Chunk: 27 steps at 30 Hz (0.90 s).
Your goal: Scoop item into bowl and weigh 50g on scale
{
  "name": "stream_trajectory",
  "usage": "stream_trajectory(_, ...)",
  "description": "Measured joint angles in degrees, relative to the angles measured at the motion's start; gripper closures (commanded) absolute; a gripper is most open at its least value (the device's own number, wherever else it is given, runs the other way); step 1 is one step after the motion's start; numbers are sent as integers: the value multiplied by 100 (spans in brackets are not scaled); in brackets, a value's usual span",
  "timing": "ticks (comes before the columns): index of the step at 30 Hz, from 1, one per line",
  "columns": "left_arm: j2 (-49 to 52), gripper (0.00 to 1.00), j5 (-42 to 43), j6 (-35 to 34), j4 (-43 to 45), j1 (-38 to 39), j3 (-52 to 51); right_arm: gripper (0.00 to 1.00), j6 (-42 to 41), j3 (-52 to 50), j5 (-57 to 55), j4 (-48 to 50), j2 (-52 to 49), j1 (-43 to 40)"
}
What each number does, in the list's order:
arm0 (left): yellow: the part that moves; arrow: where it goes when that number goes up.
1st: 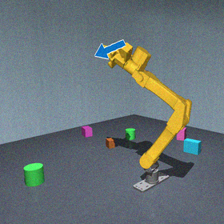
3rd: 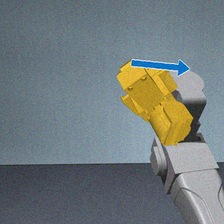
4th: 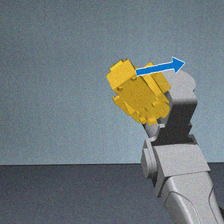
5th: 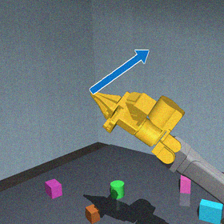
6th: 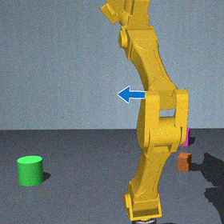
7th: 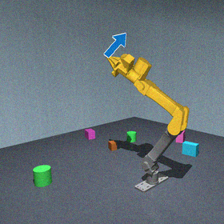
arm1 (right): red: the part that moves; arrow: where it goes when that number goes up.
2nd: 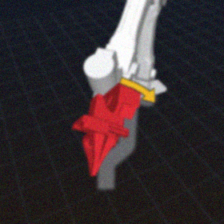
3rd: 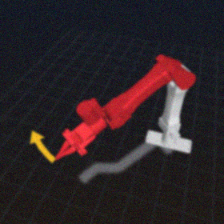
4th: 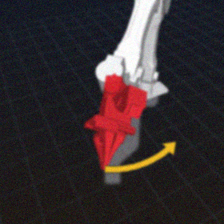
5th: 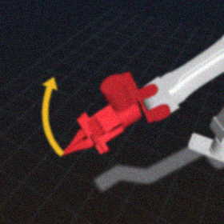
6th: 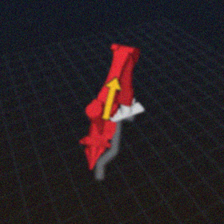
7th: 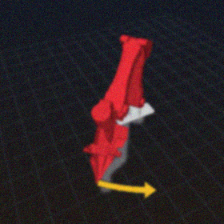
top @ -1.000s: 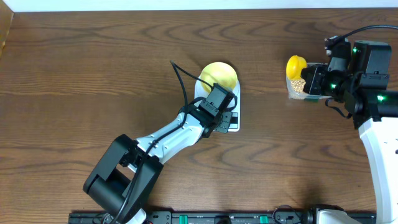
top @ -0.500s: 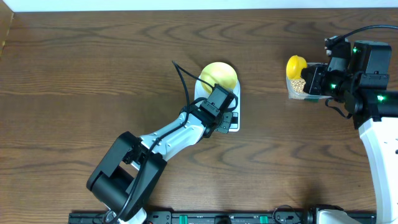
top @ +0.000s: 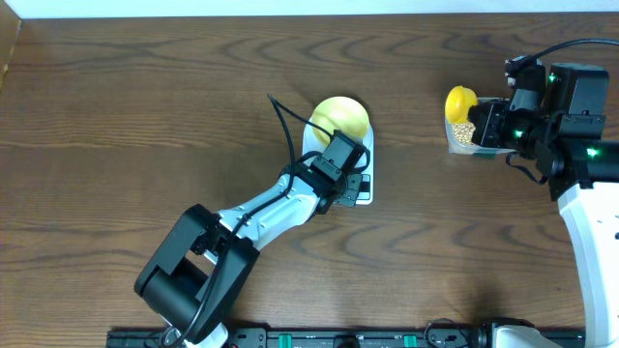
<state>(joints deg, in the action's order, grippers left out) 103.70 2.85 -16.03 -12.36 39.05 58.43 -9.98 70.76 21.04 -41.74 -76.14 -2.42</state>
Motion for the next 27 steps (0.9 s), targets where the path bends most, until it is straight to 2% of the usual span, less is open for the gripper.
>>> stream_trajectory(4,-205,92,0,2,-98,-72,-2,99,0,0,15,0,0,0)
stream_trajectory(13,-1626,92,-22,0,-118,-107,0,99,0,0,31,-68,0,0)
stream_trajectory(22,-1670,92,-70,39,-748,-107,0,99,0,0,39,-153,0,0)
stream_trajectory(27,-1670,92,-153,442,-809,-107,0,99,22,0,37,-179,0,0)
